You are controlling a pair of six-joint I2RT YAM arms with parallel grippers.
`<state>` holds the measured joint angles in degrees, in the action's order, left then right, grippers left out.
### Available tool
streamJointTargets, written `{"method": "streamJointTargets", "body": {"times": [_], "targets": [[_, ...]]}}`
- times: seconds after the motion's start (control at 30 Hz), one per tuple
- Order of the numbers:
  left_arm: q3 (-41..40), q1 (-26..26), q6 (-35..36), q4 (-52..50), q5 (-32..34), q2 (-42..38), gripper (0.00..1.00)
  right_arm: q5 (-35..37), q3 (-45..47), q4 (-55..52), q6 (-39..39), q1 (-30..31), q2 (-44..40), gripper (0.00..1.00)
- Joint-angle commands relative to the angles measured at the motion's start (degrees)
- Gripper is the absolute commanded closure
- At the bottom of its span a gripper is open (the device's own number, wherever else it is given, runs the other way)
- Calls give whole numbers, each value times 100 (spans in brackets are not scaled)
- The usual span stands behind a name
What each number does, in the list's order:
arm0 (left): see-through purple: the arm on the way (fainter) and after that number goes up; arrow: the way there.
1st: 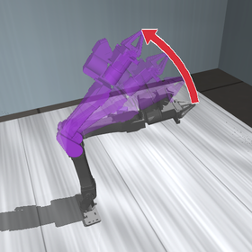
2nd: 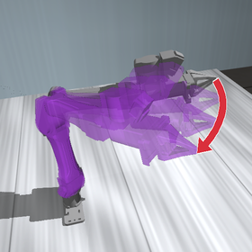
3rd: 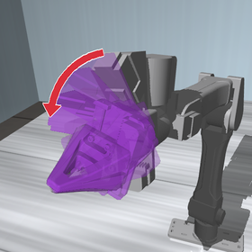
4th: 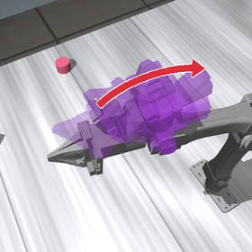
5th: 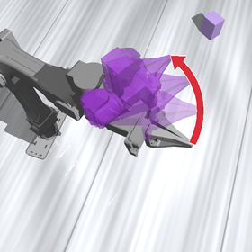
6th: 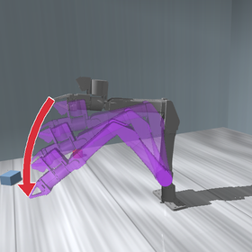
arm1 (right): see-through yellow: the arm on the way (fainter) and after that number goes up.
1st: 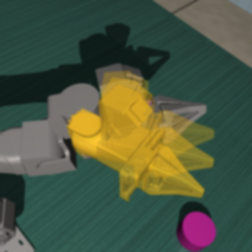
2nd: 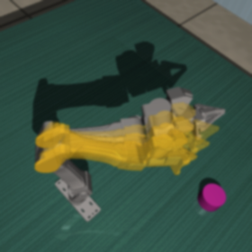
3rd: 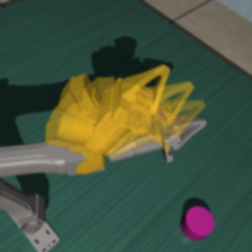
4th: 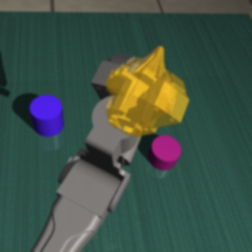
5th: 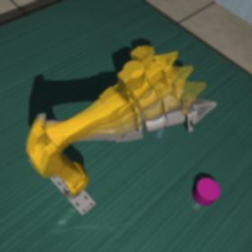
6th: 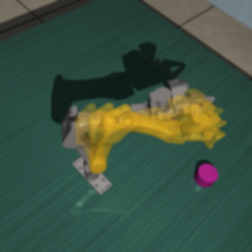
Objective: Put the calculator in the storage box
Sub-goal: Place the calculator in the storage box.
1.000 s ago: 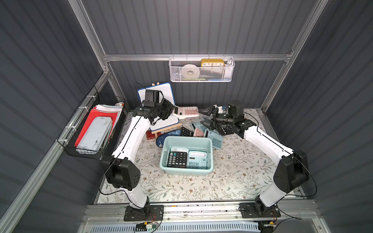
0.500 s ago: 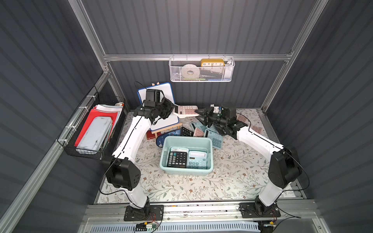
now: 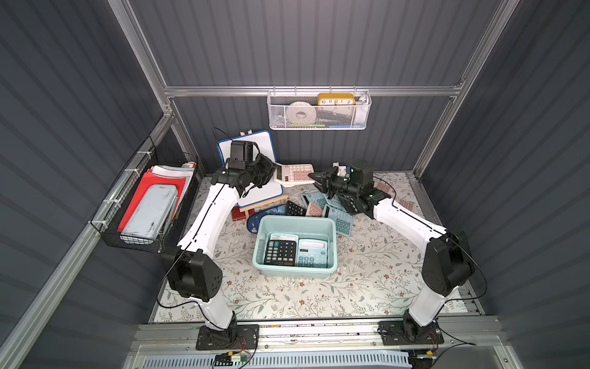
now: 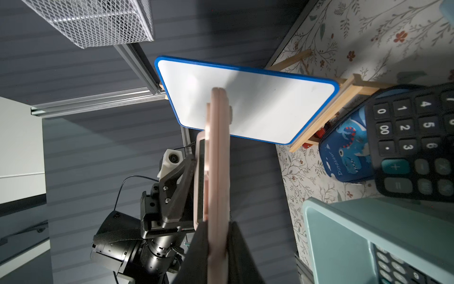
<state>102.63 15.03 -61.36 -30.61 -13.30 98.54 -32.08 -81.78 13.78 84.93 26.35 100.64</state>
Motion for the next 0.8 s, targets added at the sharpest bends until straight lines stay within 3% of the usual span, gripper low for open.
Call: {"method": "streamJointTargets", "body": {"times": [0.0,0.1,0.17,0.47,0.77], "targets": [[189,25,94,-135,-277,-76,39,-209,-171,-170,-537,-64,-85,99],[509,13,376,-650,-252,-46,9,-469,-256,-776,-1145,-232,-265,100],[743,9,650,-1080,-100,-46,1,-650,-290,-1243,-1621,-365,-418,100],[1035,-280,1114,-2188,-17,-266,1,-828,-489,-4256,-4814,-554,-1140,100],[829,-527,1353,-2498,-28,-512,1,-1619,-930,-6199,-7075,-484,-1111,100]]}}
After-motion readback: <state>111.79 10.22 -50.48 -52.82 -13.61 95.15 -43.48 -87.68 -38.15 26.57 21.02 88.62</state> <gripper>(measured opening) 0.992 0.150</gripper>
